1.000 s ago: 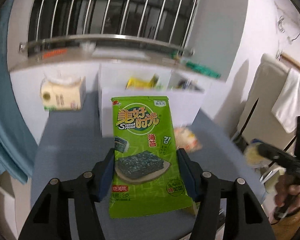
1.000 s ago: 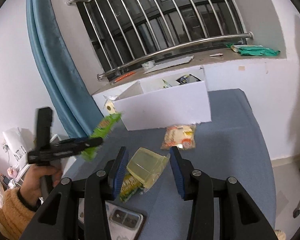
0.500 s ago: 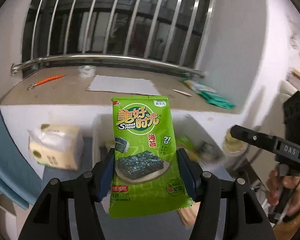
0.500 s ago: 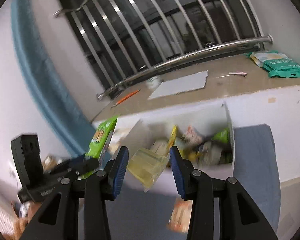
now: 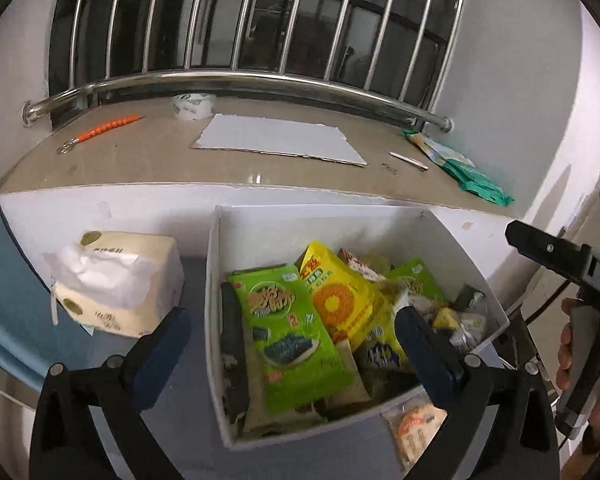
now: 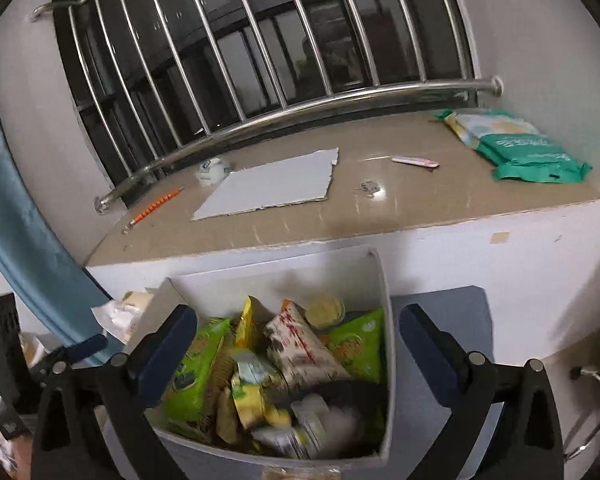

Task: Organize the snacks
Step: 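Carry the seaweed package and jelly cup into the white box and open both tools, then grasp the round bread package with the right tool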

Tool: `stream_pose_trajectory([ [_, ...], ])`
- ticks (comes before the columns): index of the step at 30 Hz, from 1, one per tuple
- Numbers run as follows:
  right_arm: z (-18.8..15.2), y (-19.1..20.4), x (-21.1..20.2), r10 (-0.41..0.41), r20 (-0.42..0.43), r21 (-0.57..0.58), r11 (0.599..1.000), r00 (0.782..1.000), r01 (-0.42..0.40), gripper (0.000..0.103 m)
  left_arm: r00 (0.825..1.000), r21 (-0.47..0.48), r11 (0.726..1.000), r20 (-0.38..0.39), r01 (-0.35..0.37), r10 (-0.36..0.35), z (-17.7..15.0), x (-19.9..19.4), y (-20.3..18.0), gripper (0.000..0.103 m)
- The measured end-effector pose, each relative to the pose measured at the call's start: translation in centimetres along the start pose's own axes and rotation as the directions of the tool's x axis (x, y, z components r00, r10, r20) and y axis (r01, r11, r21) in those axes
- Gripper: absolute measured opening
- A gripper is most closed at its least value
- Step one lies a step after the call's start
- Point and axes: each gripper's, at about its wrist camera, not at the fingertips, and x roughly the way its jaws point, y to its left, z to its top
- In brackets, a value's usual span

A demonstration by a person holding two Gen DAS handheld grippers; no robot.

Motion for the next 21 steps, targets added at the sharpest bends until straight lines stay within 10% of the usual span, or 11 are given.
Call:
stream_pose_trajectory([
  [11,-5.8,1.4,-7.6,0.044,0.069,-0.076,0.996,0.997,-0.039,0.103,0.993,0.080,0.993,0.071,0.086,-0.092,-6.4,-10.5,-1.4,0.103],
  [21,-21.0,1.1,-15.6,0.000,0.027,-0.077,0.997,1.000,0.002,0.103,0.985,0.047,0.987,0.069,0.152,-0.155,-19.7,-16.4,-2.5,0.103],
])
